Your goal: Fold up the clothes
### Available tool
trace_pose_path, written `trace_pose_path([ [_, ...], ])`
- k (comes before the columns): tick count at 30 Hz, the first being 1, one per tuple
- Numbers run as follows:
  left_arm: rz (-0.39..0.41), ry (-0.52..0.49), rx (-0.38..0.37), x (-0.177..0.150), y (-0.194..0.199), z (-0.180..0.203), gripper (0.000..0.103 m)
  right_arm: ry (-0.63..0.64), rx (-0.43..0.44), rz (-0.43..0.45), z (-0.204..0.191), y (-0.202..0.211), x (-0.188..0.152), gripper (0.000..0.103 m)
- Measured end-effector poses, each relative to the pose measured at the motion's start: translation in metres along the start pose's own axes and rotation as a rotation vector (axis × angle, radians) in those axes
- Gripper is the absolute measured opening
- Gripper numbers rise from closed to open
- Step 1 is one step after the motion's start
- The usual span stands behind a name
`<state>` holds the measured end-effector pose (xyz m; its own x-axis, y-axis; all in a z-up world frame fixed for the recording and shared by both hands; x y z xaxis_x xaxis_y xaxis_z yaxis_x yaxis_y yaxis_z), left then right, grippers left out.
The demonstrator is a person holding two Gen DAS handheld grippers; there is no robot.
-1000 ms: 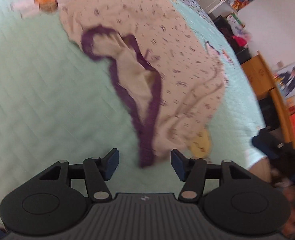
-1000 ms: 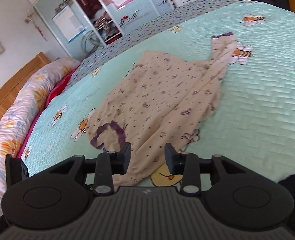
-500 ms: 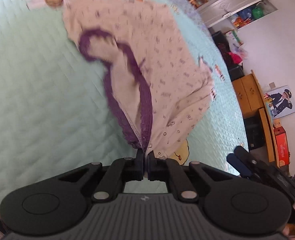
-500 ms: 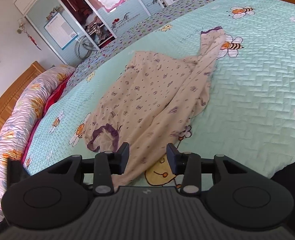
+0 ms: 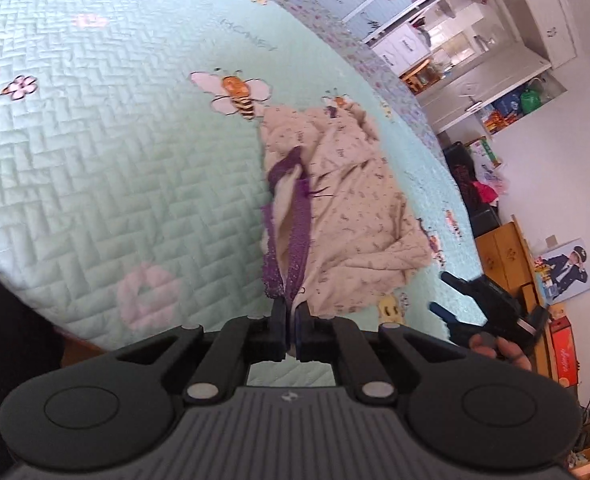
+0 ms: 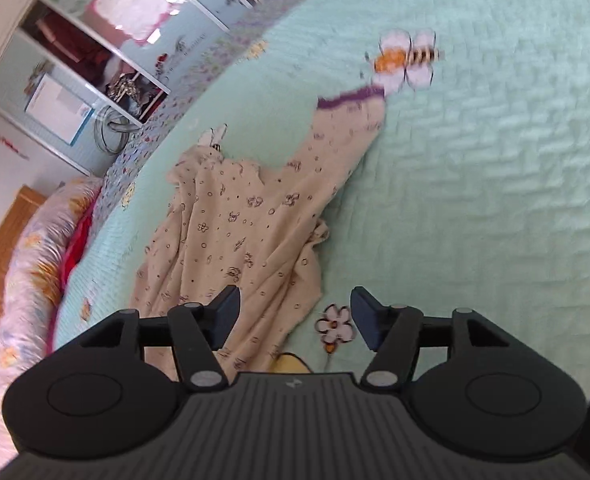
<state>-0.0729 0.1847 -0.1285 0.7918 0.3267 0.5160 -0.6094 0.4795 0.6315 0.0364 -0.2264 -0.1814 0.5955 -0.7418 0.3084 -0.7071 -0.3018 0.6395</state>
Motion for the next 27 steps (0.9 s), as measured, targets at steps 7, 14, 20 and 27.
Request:
trace_pose_path([
  [7, 0.042, -0.046, -0.020, 0.020, 0.009, 0.014, 0.003, -0.092, 0.002, -0.103, -0.016, -0.051, 0.005, 0.064],
  [14, 0.091, -0.042, -0.023, 0.036, 0.017, 0.017, 0.004, -0.151, -0.019, -0.135, -0.014, -0.092, 0.015, 0.012],
  [20, 0.082, -0.030, -0.064, 0.035, 0.010, 0.014, 0.005, -0.125, 0.089, 0.171, 0.000, 0.031, 0.051, 0.011],
  [27, 0.009, -0.045, -0.097, 0.016, -0.013, 0.017, 0.005, -0.070, -0.165, 0.158, 0.077, 0.110, 0.018, 0.032],
])
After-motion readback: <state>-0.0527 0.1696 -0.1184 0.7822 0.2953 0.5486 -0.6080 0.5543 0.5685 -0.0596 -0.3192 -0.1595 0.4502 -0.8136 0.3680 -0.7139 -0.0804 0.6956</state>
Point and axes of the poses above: each gripper's, at about its wrist camera, not at the fingertips, and y roughly against the way its jaws point, z to its right, x to its top, the point moved 7 cm from there along -y, roughly the way its jaws point, and after that the axes turned 9 degrees about -y, right-handed, at the moved point
